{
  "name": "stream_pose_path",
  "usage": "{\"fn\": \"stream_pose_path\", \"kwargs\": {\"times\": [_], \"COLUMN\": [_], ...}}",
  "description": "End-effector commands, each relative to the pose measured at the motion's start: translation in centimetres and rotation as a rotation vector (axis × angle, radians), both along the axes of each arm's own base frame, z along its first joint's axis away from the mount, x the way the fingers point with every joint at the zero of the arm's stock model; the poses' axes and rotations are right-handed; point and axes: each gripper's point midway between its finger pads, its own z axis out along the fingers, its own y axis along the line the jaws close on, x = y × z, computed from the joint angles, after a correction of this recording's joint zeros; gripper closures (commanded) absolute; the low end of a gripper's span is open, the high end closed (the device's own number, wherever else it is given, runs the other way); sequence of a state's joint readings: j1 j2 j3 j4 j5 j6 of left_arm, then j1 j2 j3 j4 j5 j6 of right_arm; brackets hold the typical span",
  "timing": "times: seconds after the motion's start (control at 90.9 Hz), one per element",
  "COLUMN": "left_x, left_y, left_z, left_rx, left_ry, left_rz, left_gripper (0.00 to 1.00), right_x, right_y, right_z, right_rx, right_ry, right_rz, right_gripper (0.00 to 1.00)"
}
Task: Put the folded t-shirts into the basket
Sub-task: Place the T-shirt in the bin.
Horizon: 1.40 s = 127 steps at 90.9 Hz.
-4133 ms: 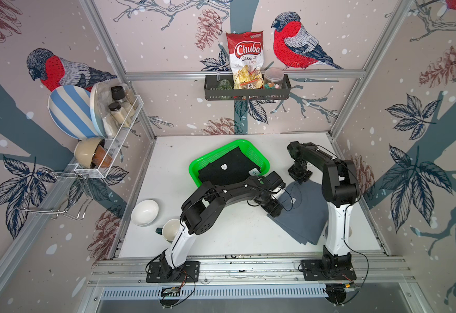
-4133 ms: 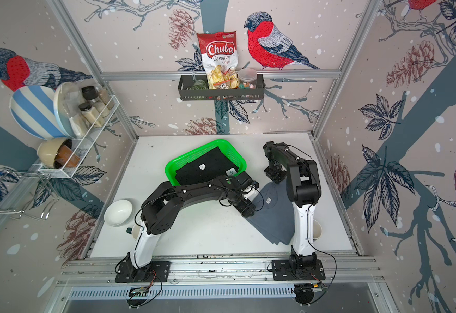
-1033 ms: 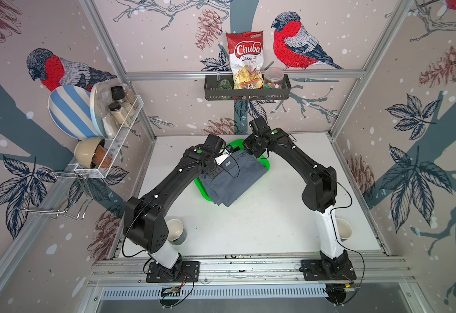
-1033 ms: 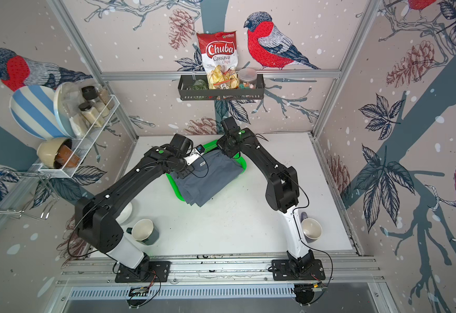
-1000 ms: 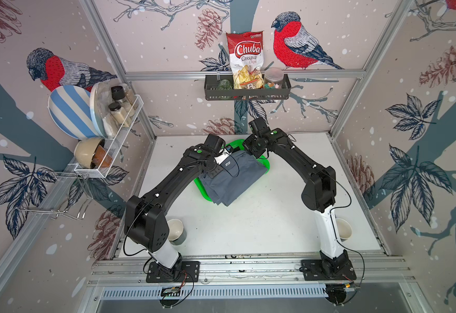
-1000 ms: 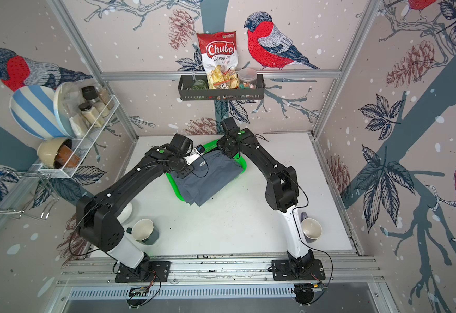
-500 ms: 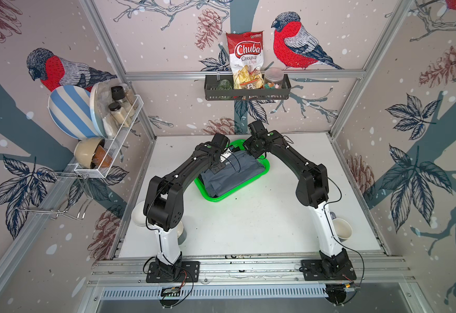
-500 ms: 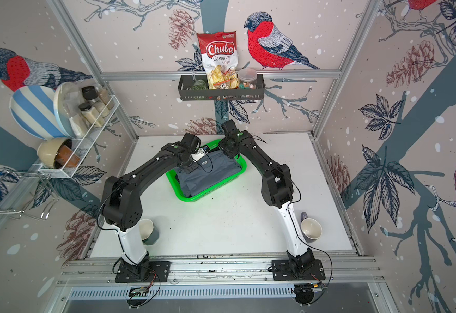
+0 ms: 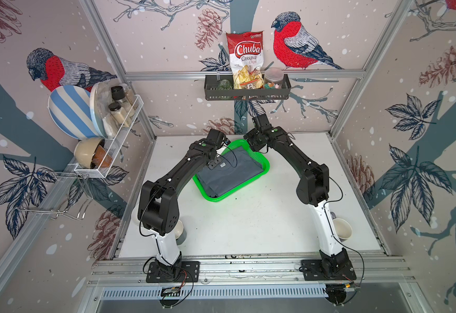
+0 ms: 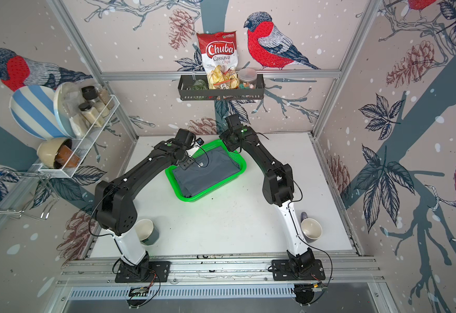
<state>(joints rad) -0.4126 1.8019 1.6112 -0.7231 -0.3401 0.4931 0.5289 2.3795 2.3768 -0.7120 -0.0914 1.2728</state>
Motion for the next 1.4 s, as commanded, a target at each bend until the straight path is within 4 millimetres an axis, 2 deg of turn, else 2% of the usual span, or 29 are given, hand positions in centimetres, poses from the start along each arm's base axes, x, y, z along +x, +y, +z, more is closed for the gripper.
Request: {"fn": "stream_pose_path", "kwargs": {"times": [0.0, 0.066, 0.121, 0.187, 0.264, 0.275, 0.286, 0.374, 0.407, 0.44, 0.517, 0.671, 0.803, 0.935, 0.968, 1.155, 1.287, 1.387], "left_x": [0.3, 0.0, -1.0, -3.0, -5.2, -5.7, -5.9, -7.1, -7.2, -7.4, -7.7, -7.2, -7.7, -10.0, -9.7, -10.3, -10.3, -9.4], "left_y": [0.6, 0.5, -0.2, -2.4, -5.2, -5.4, -5.7, -6.7, -6.6, -6.5, -7.0, -8.1, -8.9, -7.8, -7.7, -6.3, -5.5, -5.6], "left_z": [3.2, 5.8, 7.5, 8.7, 8.5, 9.4, 9.5, 7.0, 5.9, 4.1, 1.1, -3.5, -6.9, -11.4, -11.3, -13.9, -15.1, -14.1], "left_rx": [-0.046, -0.118, -0.228, -0.417, -0.632, -0.664, -0.686, -0.760, -0.772, -0.783, -0.816, -0.746, -0.678, -0.495, -0.477, -0.297, -0.211, -0.218], "left_ry": [-0.085, -0.134, -0.145, -0.129, -0.095, -0.119, -0.125, -0.126, -0.122, -0.094, -0.030, 0.036, 0.166, 0.316, 0.314, 0.371, 0.403, 0.362], "left_rz": [0.064, 0.101, 0.115, 0.073, 0.007, -0.013, -0.025, -0.030, 0.001, 0.031, 0.082, 0.140, 0.135, 0.146, 0.151, 0.148, 0.168, 0.168], "left_gripper": [0.12, 0.12, 0.13, 0.15, 0.19, 0.19, 0.19, 0.28, 0.37, 0.49, 0.64, 0.83, 1.00, 1.00, 1.00, 1.00, 1.00, 1.00], "right_x": [0.3, -0.4, -1.5, -3.2, -5.1, -5.4, -5.6, -8.2, -9.1, -10.1, -11.9, -12.7, -12.9, -13.1, -13.1, -13.0, -12.8, -12.5], "right_y": [0.1, 0.2, -0.1, -0.9, -2.1, -2.1, -2.1, -1.4, -1.0, -0.3, 0.6, 0.9, 1.0, -0.3, -0.7, -3.1, -4.6, -5.8], "right_z": [5.1, 7.7, 8.7, 8.6, 7.3, 7.2, 7.0, 5.1, 4.4, 3.6, 1.5, -3.0, -5.2, -8.0, -8.7, -12.5, -13.2, -12.7], "right_rx": [0.007, -0.007, -0.054, -0.135, -0.190, -0.192, -0.190, -0.171, -0.151, -0.116, -0.082, -0.095, -0.097, -0.129, -0.136, -0.196, -0.221, -0.216], "right_ry": [-0.150, -0.225, -0.252, -0.244, -0.187, -0.179, -0.171, -0.090, -0.061, -0.034, 0.015, 0.113, 0.178, 0.249, 0.267, 0.362, 0.381, 0.370], "right_rz": [0.088, 0.162, 0.216, 0.265, 0.297, 0.308, 0.322, 0.452, 0.500, 0.563, 0.673, 0.727, 0.733, 0.710, 0.703, 0.650, 0.590, 0.533], "right_gripper": [0.39, 0.32, 0.28, 0.25, 0.24, 0.24, 0.24, 0.26, 0.30, 0.36, 0.47, 0.68, 0.68, 0.68, 0.68, 0.71, 0.73, 0.73]}}
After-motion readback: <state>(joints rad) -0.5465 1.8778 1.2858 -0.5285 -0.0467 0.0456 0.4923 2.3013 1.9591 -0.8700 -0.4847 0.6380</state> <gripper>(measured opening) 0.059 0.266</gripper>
